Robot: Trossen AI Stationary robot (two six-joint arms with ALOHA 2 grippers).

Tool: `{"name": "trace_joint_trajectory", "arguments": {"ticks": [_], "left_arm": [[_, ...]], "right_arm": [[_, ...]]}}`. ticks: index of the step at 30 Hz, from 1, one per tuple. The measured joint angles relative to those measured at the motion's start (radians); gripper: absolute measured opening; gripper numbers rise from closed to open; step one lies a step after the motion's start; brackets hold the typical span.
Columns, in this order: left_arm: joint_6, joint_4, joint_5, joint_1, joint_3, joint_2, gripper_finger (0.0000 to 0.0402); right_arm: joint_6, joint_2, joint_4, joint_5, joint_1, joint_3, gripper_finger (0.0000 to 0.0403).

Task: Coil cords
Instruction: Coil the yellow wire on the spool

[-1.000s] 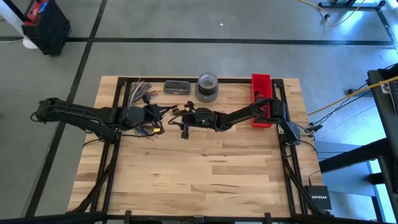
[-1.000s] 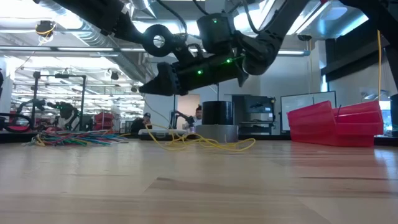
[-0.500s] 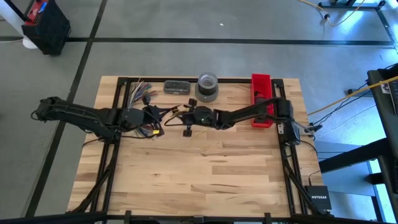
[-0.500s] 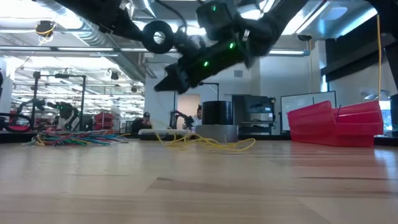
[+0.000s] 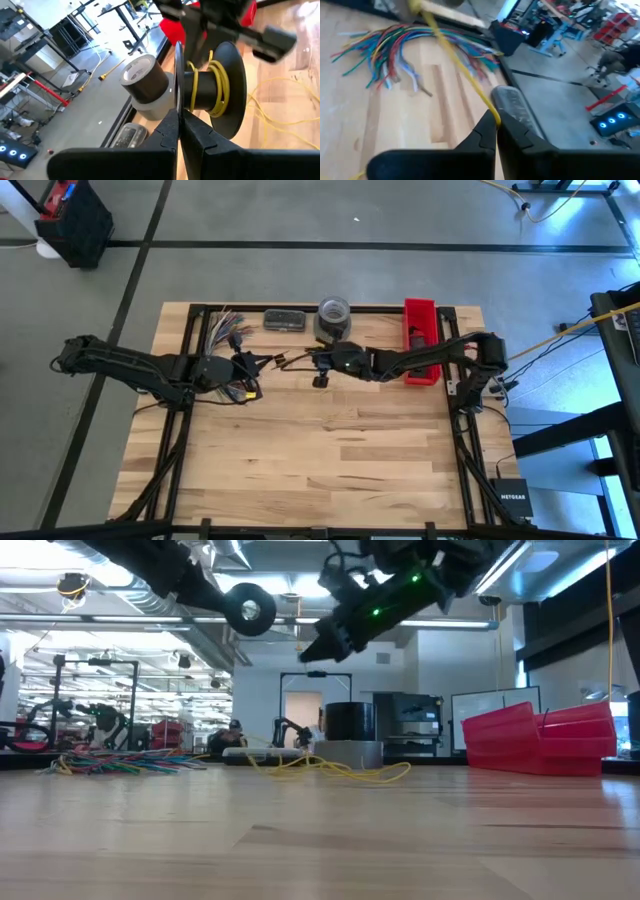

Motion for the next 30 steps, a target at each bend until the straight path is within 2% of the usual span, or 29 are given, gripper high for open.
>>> {"name": "trace_joint_trajectory", "arguments": {"ticks": [4,12,24,30], "left_arm": [[0.015,0.008,-0.001,0.003,0.000,0.005,0.0000],[0.026,0.060,0.001,0.008,0.000,0.066,0.0000],[0.033,0.140,0.000,0.037,0.000,0.115,0.0000],[-0.025,0.175,0.020,0.081,0.000,0.131,0.0000]], "right_arm": [[0.038,-0.049,-0.008,0.017,0.007,-0.014,0.0010],[0.119,-0.154,-0.006,0.014,0.091,-0.014,0.0005],[0.182,-0.164,-0.020,0.012,0.092,-0.014,0.0005],[0.263,-0.160,0.059,-0.106,0.092,-0.014,0.0005]]}}
